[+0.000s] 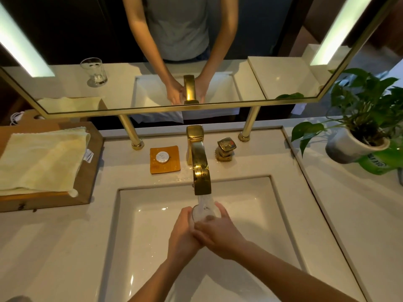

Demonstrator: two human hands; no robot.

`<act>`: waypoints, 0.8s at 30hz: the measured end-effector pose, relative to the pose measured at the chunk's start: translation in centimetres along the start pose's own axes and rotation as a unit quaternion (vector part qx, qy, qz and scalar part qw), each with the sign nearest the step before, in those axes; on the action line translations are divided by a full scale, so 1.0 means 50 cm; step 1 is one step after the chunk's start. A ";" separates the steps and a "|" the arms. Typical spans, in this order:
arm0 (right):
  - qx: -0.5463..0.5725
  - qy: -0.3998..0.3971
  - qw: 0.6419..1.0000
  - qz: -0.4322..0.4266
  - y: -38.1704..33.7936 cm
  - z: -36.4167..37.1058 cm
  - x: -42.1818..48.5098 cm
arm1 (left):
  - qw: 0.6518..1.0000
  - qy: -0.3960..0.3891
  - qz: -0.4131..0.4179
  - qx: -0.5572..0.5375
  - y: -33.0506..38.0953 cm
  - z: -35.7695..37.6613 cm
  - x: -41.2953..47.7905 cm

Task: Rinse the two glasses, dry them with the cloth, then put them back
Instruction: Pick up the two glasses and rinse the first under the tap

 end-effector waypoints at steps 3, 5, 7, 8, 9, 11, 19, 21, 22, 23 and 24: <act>0.055 0.034 0.995 0.077 -0.022 0.004 0.035 | 0.999 0.046 -0.017 -0.018 0.002 0.016 -0.014; 0.158 -0.005 0.970 0.183 -0.042 0.019 0.065 | 0.998 0.064 0.001 -0.002 -0.005 0.021 -0.011; 0.208 -0.034 0.962 0.172 -0.050 0.028 0.071 | 0.998 0.058 -0.008 -0.004 -0.014 0.014 -0.001; 0.213 -0.028 0.966 0.145 -0.050 0.023 0.063 | 0.999 0.046 0.002 0.007 -0.019 0.009 0.005; 0.209 -0.011 0.971 0.114 -0.045 0.017 0.052 | 0.999 0.030 0.015 0.027 -0.024 0.002 0.012; 0.177 0.024 0.982 0.054 -0.024 0.007 0.030 | 0.999 0.008 0.022 0.033 -0.016 -0.007 0.020; 0.173 0.001 0.976 0.130 -0.043 0.013 0.053 | 0.998 0.045 0.024 -0.027 0.014 0.007 -0.008; 0.181 -0.004 0.982 0.048 -0.023 0.021 0.033 | 0.999 0.022 0.026 -0.026 0.004 -0.017 0.007; 0.187 -0.033 0.982 0.006 -0.005 0.023 0.027 | 1.000 -0.001 0.022 -0.004 0.006 -0.029 0.014; 0.180 -0.067 0.981 -0.023 0.014 0.024 0.026 | 0.999 -0.022 0.017 0.024 0.007 -0.034 0.019; 0.161 -0.083 0.983 -0.039 0.029 0.022 0.029 | 0.998 -0.036 0.009 0.042 0.010 -0.035 0.021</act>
Point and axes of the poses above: each hand's wrist, its own x-axis towards the middle knuckle, its own z-axis out of the palm, y = z × x, the point moved 1 cm from there along x, towards the middle knuckle, and after that the axes turned 13 degrees about -x, right-handed, at the moved point
